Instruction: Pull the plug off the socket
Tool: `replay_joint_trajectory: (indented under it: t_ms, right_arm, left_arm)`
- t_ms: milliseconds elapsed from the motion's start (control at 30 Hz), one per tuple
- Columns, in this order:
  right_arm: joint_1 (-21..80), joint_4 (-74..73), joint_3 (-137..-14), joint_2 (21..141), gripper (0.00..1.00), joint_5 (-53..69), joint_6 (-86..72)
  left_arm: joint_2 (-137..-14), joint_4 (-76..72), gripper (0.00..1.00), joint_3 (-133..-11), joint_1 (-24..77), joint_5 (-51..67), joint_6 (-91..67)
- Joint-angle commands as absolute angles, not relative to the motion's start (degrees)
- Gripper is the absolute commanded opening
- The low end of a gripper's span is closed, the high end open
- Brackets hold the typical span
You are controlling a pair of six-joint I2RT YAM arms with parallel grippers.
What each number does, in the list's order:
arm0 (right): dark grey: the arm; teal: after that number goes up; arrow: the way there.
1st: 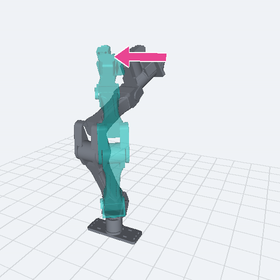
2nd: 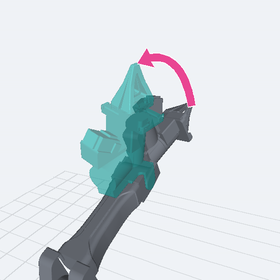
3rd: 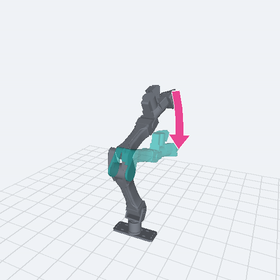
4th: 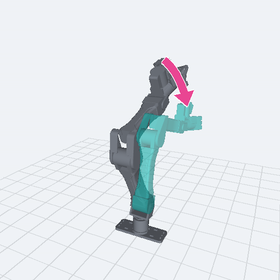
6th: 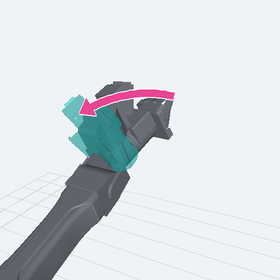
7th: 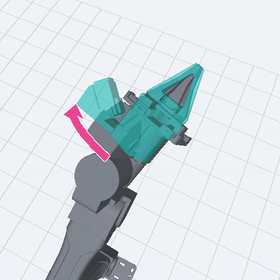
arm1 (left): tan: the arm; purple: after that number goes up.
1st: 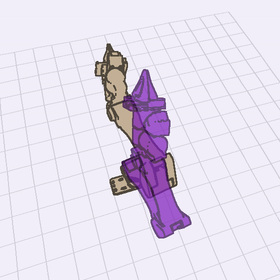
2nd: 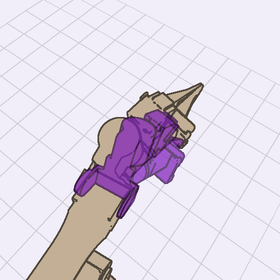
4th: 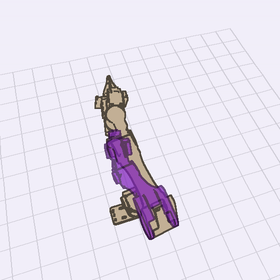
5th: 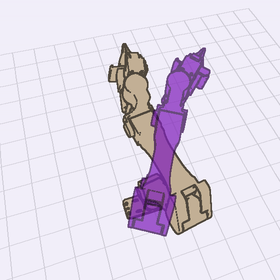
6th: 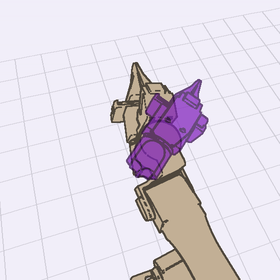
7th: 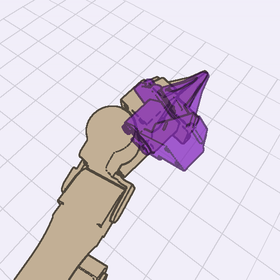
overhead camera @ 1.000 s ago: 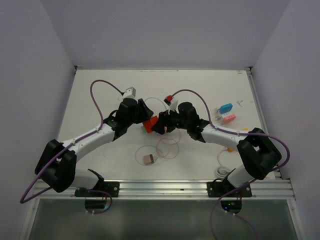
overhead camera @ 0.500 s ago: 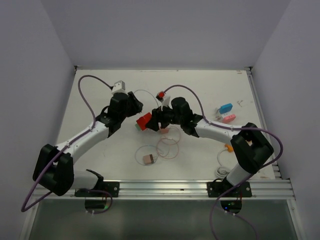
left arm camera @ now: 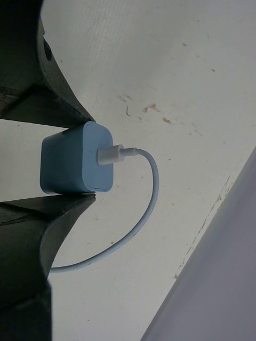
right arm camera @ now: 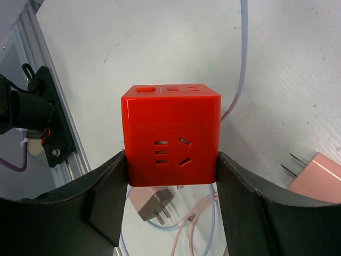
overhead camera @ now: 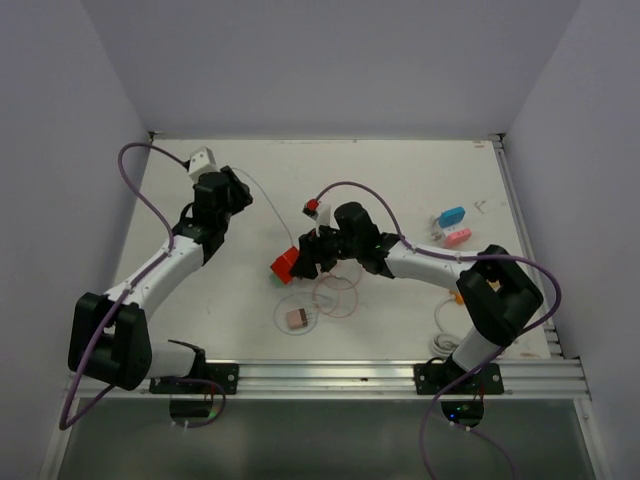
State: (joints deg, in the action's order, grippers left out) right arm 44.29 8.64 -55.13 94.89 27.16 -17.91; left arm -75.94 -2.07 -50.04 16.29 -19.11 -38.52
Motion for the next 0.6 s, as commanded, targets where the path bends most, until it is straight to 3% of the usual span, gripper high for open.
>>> replay_joint_trajectory:
  t_ms: [0,200,500,567]
  right_arm:
    - [44.2,13.1,-54.8,93.1,0.0,30.5,-18.1]
    - [44.2,15.4,-53.8,92.4,0.0,31.0,-19.2]
    - [43.9,16.4,-52.1,91.1,0.0,27.0,-20.3]
    - [43.4,16.5,-51.9,90.9,0.0,26.3,-20.8]
  left_arm:
    - [-75.9,-5.0,0.0,-50.8,15.9,-15.4,-37.0]
    - [-80.3,-3.4,0.07,-46.7,16.1,-4.2,-38.1]
    - [-83.8,-1.0,0.28,-42.9,19.6,-0.3,-36.9]
    - [-83.2,-0.6,0.36,-42.3,19.7,-0.3,-36.7]
